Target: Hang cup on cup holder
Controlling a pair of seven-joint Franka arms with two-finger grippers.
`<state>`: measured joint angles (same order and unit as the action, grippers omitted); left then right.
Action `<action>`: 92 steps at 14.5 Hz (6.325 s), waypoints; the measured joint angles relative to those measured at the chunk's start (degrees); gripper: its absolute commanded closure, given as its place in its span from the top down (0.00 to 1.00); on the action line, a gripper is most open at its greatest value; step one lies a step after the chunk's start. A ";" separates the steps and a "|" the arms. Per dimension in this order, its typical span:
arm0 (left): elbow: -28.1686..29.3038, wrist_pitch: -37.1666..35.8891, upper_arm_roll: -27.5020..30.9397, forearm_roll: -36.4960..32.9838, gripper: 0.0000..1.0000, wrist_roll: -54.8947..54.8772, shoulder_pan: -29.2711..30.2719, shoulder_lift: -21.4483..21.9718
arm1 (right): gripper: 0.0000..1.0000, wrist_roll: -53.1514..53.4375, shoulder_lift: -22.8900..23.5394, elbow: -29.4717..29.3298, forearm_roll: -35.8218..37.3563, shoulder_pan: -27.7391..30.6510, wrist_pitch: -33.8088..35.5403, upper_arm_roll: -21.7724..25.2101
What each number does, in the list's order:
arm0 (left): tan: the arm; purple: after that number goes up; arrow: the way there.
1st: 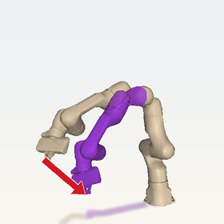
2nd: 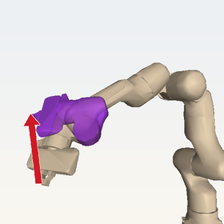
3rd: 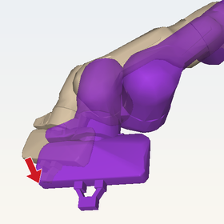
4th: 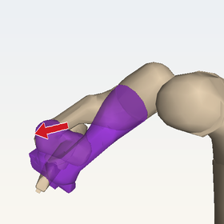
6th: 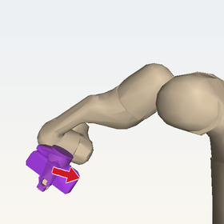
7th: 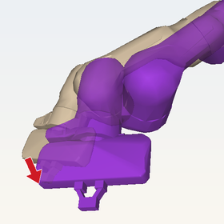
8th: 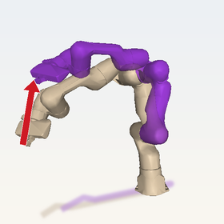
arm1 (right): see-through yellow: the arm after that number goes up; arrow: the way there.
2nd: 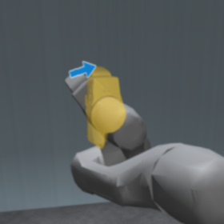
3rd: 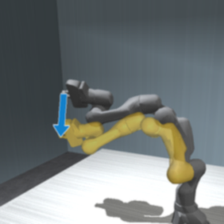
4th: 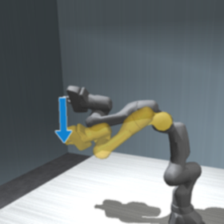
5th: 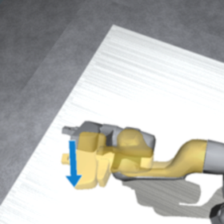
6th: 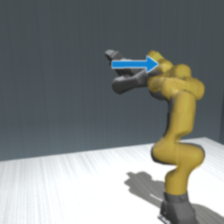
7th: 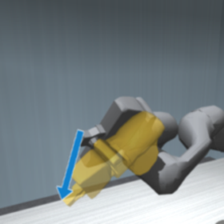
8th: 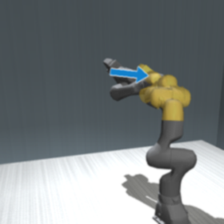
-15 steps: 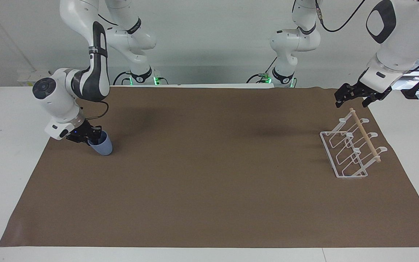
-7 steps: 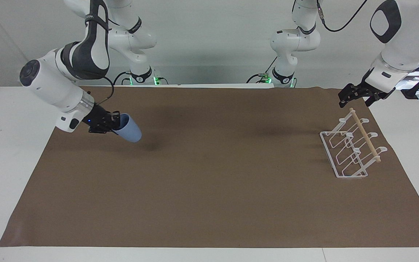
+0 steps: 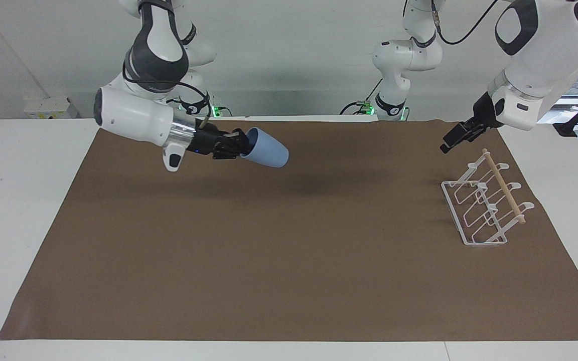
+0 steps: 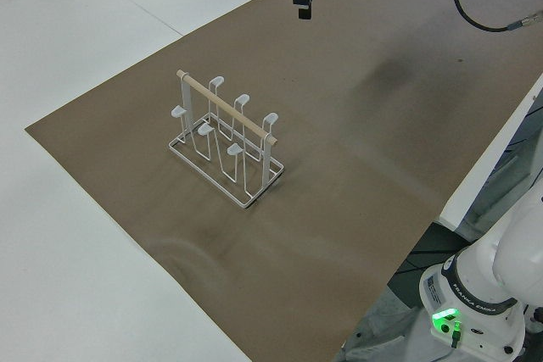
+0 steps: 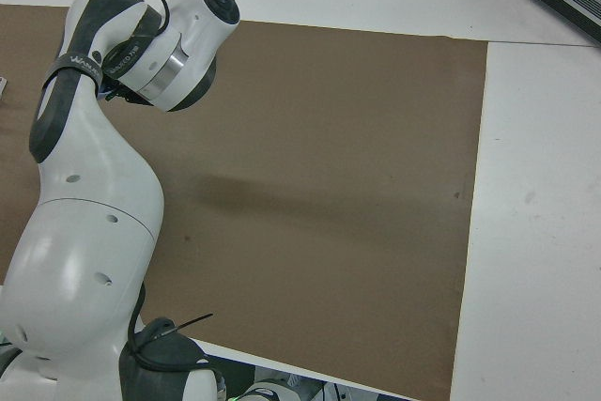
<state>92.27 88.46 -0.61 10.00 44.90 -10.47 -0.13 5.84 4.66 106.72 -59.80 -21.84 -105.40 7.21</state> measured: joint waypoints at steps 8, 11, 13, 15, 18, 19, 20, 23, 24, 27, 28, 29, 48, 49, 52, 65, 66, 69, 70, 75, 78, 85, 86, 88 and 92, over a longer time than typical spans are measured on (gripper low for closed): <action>0.28 2.40 -0.45 11.34 1.00 44.73 -5.99 0.03 | 0.00 13.42 0.47 0.96 -8.55 -16.45 -17.71 -0.04; 4.64 5.49 -0.52 16.43 1.00 48.91 -8.31 1.66 | 0.00 13.61 0.47 1.35 -8.68 -16.75 -18.22 0.22; 9.89 10.26 -0.55 18.61 1.00 49.67 -10.20 3.79 | 0.00 13.61 0.47 1.38 -8.68 -16.73 -18.22 0.46; 13.37 13.92 -0.56 19.81 1.00 49.97 -11.42 4.95 | 0.00 13.61 0.47 1.60 -8.68 -16.73 -18.22 0.51; 15.88 16.59 -0.50 21.39 0.01 50.00 -12.82 5.24 | 0.00 13.61 0.46 2.05 -8.68 -16.74 -18.20 0.50; 16.08 17.71 -0.43 21.38 0.00 49.91 -13.33 5.24 | 0.00 13.61 0.42 2.22 -8.68 -16.74 -18.04 0.50; 16.18 19.10 -0.42 21.38 0.00 49.88 -13.74 5.24 | 0.00 13.61 0.32 2.37 -8.68 -16.74 -17.88 0.50; 16.39 20.99 -0.36 21.41 0.00 49.82 -14.23 5.28 | 0.00 13.62 0.25 2.44 -8.75 -16.63 -18.18 0.87; 16.40 20.99 -0.34 21.44 0.00 49.82 -14.23 5.28 | 0.06 13.62 0.26 2.44 -8.75 -16.63 -18.21 0.86; 16.41 20.72 -0.23 22.25 0.00 49.86 -13.77 5.28 | 0.99 13.63 0.38 2.18 -8.79 -16.71 -18.60 0.76; 16.41 20.60 -0.09 22.21 0.00 49.91 -13.07 5.27 | 0.99 13.63 0.40 2.05 -8.80 -16.71 -18.70 0.75; 16.41 20.25 0.03 21.30 0.00 49.88 -11.81 5.26 | 0.99 13.63 0.40 1.90 -8.78 -16.44 -18.91 0.84; 15.48 3.13 0.91 -90.07 0.00 62.71 -14.42 -12.45 | 0.99 -4.13 -9.56 -13.23 63.51 15.65 22.54 1.76; 15.46 1.91 0.95 -93.08 0.00 64.14 -14.23 -14.37 | 0.99 -5.32 -9.55 -13.51 63.51 16.11 22.70 1.74; 15.50 -0.84 1.02 -96.39 0.00 67.28 -13.68 -18.77 | 0.99 -6.22 -9.41 -13.54 63.82 16.20 22.70 1.57; 18.92 -1.99 0.99 -97.29 0.01 75.28 -11.99 -22.58 | 0.99 -8.17 -9.25 -13.64 65.53 16.31 24.28 0.96; 19.10 -1.72 0.91 -97.29 0.01 76.08 -11.71 -23.38 | 0.99 -8.17 -9.25 -13.64 65.53 16.30 24.30 0.96; 19.19 0.02 0.82 -97.08 0.99 76.60 -11.03 -24.85 | 0.99 -8.17 -9.27 -13.63 65.52 16.47 24.66 1.04; 19.18 0.88 0.82 -97.07 1.00 76.48 -10.77 -24.91 | 0.99 -8.17 -9.28 -13.63 65.52 16.66 24.76 1.11; 16.14 3.94 0.58 -91.74 1.00 72.94 -10.88 -24.87 | 0.99 -8.18 -9.28 -13.61 65.50 16.81 24.87 0.95; 12.38 3.53 0.41 -84.42 1.00 64.94 -11.89 -23.80 | 0.99 -8.18 -9.28 -13.61 65.50 16.81 24.87 0.91; 9.21 4.17 0.87 -66.46 1.00 35.55 -8.87 -9.33 | 0.99 -8.18 -9.28 -13.61 65.50 16.81 24.87 0.91; 9.28 4.21 0.88 -63.11 1.00 31.01 -7.89 -6.80 | 0.99 -8.18 -9.28 -13.61 65.50 16.81 24.87 0.91; 9.48 4.43 0.95 -55.44 1.00 21.00 -4.85 -2.78 | 0.99 -8.18 -9.28 -13.61 65.50 16.81 24.87 0.91; 10.22 4.95 1.24 -41.37 1.00 -1.49 1.75 1.28 | 0.99 -8.18 -9.28 -13.61 65.50 16.81 24.87 0.91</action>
<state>102.49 93.41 0.63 -31.37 43.41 -8.73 1.15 -2.34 -4.62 93.12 5.70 -5.04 -80.52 8.12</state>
